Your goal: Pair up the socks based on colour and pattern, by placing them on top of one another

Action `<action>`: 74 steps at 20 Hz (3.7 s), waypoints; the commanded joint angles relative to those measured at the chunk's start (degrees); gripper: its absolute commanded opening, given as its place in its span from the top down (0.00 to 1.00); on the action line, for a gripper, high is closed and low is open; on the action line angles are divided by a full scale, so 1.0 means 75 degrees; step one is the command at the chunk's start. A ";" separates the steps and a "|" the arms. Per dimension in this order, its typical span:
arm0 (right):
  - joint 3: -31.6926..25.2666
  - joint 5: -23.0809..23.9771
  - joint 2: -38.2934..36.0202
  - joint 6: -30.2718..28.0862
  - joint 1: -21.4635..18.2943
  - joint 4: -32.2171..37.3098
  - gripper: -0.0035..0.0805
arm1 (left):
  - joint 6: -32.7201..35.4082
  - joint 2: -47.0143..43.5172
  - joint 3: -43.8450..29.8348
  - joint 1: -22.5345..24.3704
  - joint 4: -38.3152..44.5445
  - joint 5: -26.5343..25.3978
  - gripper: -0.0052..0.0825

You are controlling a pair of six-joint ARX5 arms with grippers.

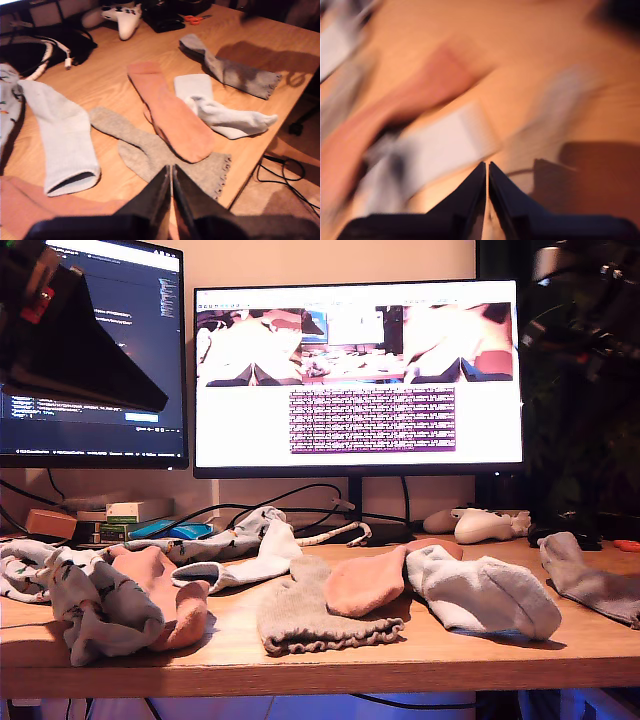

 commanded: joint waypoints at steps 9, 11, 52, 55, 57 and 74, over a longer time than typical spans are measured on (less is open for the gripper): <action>-0.0064 0.0286 0.0731 0.0303 0.0941 0.0653 0.97 | 0.0064 -0.0003 -0.0006 0.0015 0.0050 0.0122 0.97; -0.0052 0.0286 0.1192 0.0391 0.0921 0.0901 0.97 | 0.0058 0.0000 -0.0006 0.0009 0.0119 0.0207 0.97; 0.3235 -0.0469 0.4622 -0.0877 0.0163 -0.1148 0.97 | -0.0020 0.4322 0.2218 -0.1935 0.1405 0.0711 0.97; 0.3229 -0.0460 0.4622 -0.0941 0.0615 -0.1749 0.97 | -0.0020 0.4220 0.2218 -0.1903 0.1326 0.0711 0.97; 0.3223 -0.0376 0.4622 -0.0973 0.0895 -0.1714 0.97 | -0.0020 0.4083 0.2218 -0.1853 0.1291 0.0711 0.97; 0.3223 -0.0073 0.4622 -0.0233 0.1839 -0.1387 0.97 | 0.0047 0.3582 0.2218 -0.1705 0.0632 0.0682 0.97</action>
